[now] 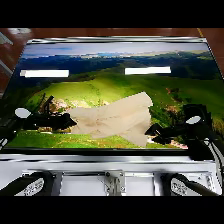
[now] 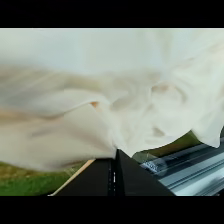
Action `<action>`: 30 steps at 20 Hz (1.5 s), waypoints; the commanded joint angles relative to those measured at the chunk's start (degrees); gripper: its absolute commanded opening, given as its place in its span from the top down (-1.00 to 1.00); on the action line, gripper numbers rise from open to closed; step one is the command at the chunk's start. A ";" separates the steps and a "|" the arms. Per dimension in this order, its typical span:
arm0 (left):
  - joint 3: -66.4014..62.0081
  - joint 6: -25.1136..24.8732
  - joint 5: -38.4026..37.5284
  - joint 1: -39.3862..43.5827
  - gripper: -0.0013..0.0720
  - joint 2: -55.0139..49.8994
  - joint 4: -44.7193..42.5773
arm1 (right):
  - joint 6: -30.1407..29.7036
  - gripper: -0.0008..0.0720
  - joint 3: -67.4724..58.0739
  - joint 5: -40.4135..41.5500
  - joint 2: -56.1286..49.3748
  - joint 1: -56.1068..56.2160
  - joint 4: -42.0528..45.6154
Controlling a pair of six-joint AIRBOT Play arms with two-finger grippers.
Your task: Fold the shirts.
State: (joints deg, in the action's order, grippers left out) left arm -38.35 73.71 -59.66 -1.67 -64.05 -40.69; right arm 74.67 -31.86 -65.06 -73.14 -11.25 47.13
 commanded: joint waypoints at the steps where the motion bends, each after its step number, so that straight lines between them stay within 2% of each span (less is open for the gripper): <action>1: -2.54 0.04 -1.03 -0.15 0.85 4.46 0.04 | 3.93 -0.78 1.40 9.07 -0.42 7.89 -0.72; 3: -4.85 0.87 -1.03 -0.15 0.85 5.73 0.04 | 5.92 -0.78 1.40 12.68 -2.12 11.21 -3.32; 5: -7.45 1.09 -1.05 -0.15 0.85 6.12 0.09 | 5.81 -0.78 1.40 12.87 -4.39 12.72 -6.27; 6: -8.83 1.09 -1.05 -0.15 0.85 6.14 0.07 | 5.16 -0.52 1.38 12.72 -5.07 12.90 -7.56; 7: -10.34 1.09 -1.05 -0.15 0.85 6.14 0.09 | 4.39 0.23 1.33 12.57 -5.20 12.83 -9.03; 8: -11.89 1.07 -1.16 -0.15 0.85 6.14 0.07 | 4.37 0.78 0.74 12.20 -4.85 12.72 -9.90; 10: -16.68 0.90 -2.67 -0.83 0.85 6.16 0.00 | 0.04 0.80 -2.84 8.22 -1.95 12.72 -10.23; 13: -28.61 0.85 -7.45 -5.46 0.85 6.93 0.00 | -8.41 0.80 -14.14 0.44 8.20 12.35 -9.49; 15: -40.09 0.87 -10.34 -10.73 0.85 7.87 0.00 | -8.24 0.80 -24.41 -1.18 16.26 10.34 -7.50; 18: -59.36 1.27 -11.50 -19.47 0.85 9.07 0.00 | -6.64 0.80 -41.05 1.46 25.70 5.64 -4.76; 21: -76.89 4.76 -11.47 -26.88 0.85 9.16 -0.02 | -4.00 0.80 -54.53 1.75 29.22 3.45 -1.95; 23: -83.82 5.66 -12.44 -30.97 0.85 9.62 -1.55 | -2.69 0.80 -60.92 0.15 29.81 3.43 0.02; 27: -81.29 6.97 -17.97 -33.59 0.85 12.55 -15.67 | -0.11 0.80 -67.49 -8.96 29.79 3.45 7.63; 30: -73.46 6.91 -18.03 -33.38 0.85 11.10 -16.52 | 0.07 0.80 -67.54 -18.21 29.27 3.45 13.70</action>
State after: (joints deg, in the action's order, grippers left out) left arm -115.72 79.92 -76.29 -34.26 -52.56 -53.21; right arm 73.56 -97.25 -74.65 -43.77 -7.66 54.04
